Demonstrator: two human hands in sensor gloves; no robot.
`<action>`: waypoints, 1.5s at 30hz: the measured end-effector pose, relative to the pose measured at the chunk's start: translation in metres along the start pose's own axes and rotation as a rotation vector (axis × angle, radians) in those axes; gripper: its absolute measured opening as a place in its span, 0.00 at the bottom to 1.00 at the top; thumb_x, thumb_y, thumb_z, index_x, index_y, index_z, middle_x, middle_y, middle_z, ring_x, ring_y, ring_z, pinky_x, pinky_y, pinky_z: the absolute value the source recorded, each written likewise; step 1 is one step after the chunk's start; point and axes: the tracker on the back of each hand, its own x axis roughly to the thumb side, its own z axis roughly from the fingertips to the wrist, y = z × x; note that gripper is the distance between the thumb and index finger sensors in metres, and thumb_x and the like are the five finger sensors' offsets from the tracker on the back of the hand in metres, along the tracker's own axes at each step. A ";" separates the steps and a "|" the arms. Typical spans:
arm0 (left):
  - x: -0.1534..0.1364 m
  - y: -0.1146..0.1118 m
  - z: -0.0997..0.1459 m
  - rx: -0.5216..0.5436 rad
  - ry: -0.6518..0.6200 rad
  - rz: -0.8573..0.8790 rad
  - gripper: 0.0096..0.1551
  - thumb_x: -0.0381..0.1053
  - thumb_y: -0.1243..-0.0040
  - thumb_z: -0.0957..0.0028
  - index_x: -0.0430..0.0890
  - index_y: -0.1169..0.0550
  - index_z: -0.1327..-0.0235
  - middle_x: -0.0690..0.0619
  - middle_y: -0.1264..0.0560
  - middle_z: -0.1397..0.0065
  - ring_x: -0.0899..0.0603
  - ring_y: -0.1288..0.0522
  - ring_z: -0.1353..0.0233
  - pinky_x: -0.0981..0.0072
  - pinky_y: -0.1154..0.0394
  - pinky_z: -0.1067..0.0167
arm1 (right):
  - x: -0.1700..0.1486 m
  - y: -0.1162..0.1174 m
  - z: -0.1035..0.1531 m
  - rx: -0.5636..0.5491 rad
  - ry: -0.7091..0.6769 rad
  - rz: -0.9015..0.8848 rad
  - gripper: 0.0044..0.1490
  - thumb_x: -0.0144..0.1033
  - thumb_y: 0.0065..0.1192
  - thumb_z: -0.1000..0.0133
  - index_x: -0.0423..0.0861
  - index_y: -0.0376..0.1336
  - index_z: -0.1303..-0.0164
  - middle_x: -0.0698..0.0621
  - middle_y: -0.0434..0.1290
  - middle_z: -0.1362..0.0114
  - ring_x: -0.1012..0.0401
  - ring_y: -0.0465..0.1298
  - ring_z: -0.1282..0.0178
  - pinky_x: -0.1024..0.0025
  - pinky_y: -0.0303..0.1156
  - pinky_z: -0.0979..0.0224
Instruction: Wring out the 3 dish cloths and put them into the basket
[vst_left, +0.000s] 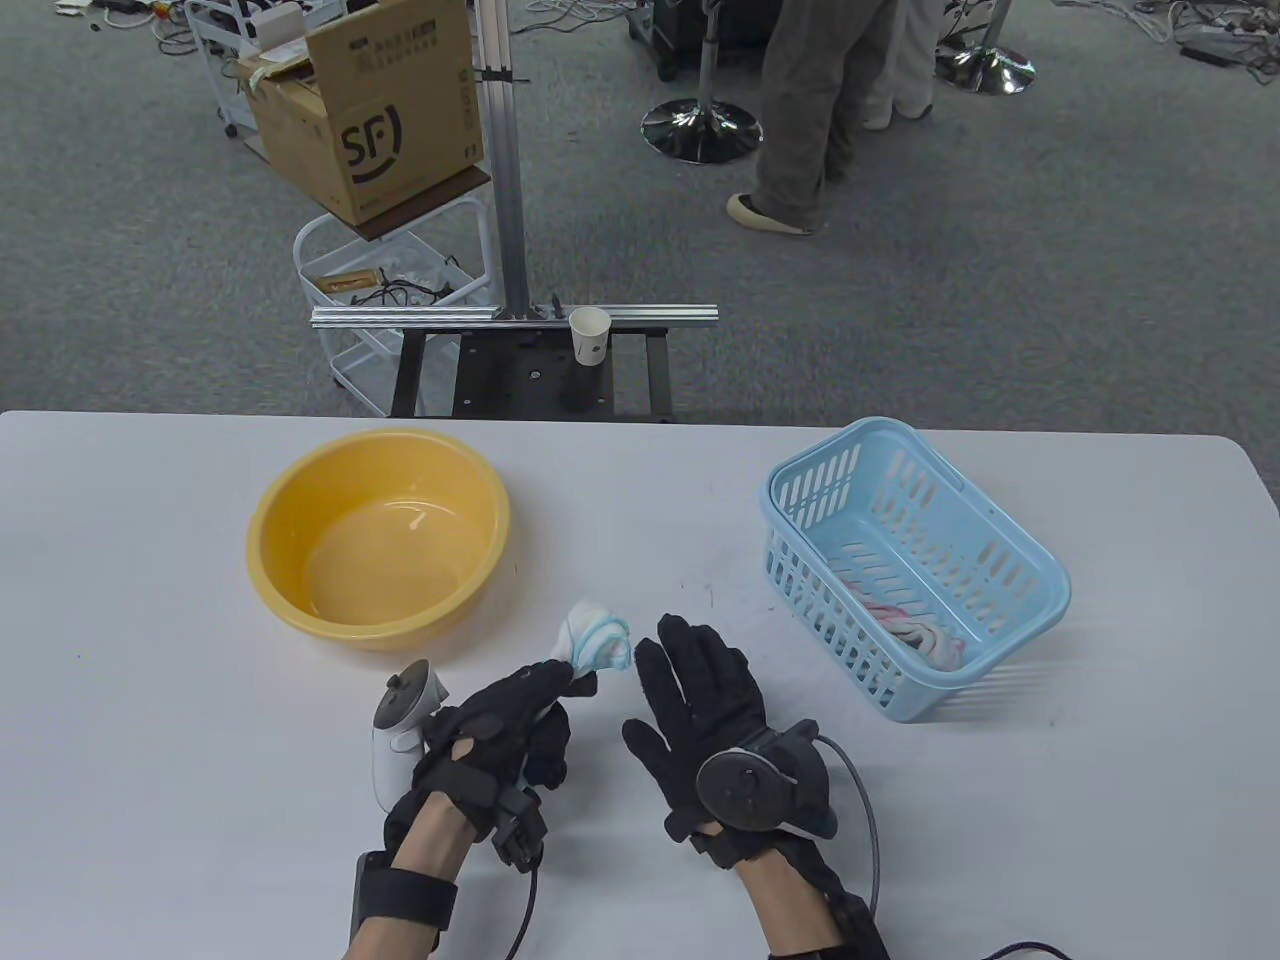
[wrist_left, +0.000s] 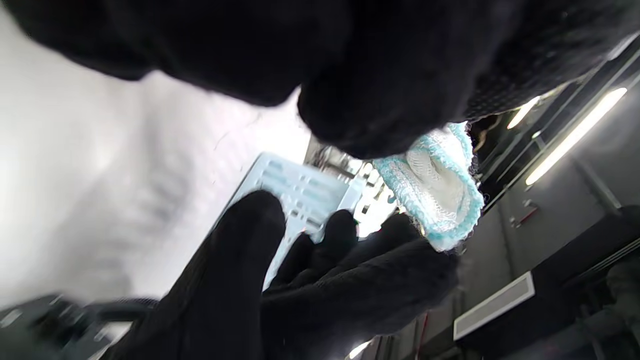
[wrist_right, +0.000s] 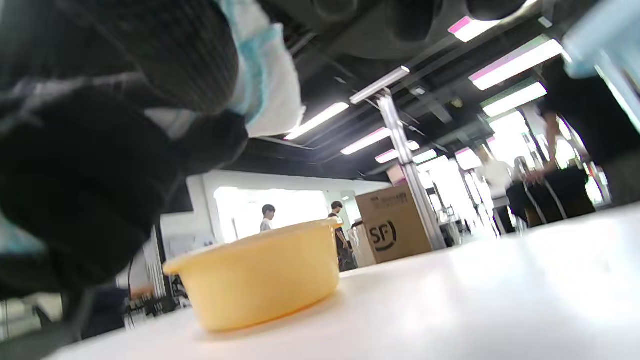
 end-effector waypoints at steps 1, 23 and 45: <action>-0.001 -0.003 -0.002 -0.054 0.022 0.007 0.35 0.65 0.31 0.48 0.39 0.15 0.43 0.58 0.12 0.79 0.50 0.17 0.83 0.53 0.17 0.71 | 0.003 -0.002 -0.001 -0.014 -0.020 0.041 0.59 0.53 0.64 0.42 0.64 0.24 0.26 0.50 0.31 0.14 0.38 0.44 0.15 0.32 0.48 0.22; 0.022 -0.041 -0.001 -0.185 0.081 -0.887 0.33 0.60 0.26 0.55 0.46 0.16 0.39 0.56 0.12 0.72 0.47 0.18 0.78 0.49 0.19 0.63 | 0.021 -0.006 -0.001 -0.133 -0.214 0.202 0.36 0.33 0.75 0.47 0.50 0.60 0.29 0.45 0.71 0.26 0.43 0.74 0.29 0.42 0.69 0.29; 0.034 -0.069 0.015 0.423 -0.353 -1.827 0.31 0.58 0.26 0.63 0.46 0.14 0.48 0.57 0.13 0.69 0.47 0.17 0.74 0.49 0.20 0.59 | 0.018 0.012 -0.010 0.196 0.240 -0.185 0.37 0.39 0.76 0.48 0.33 0.64 0.36 0.44 0.85 0.54 0.53 0.88 0.66 0.49 0.81 0.54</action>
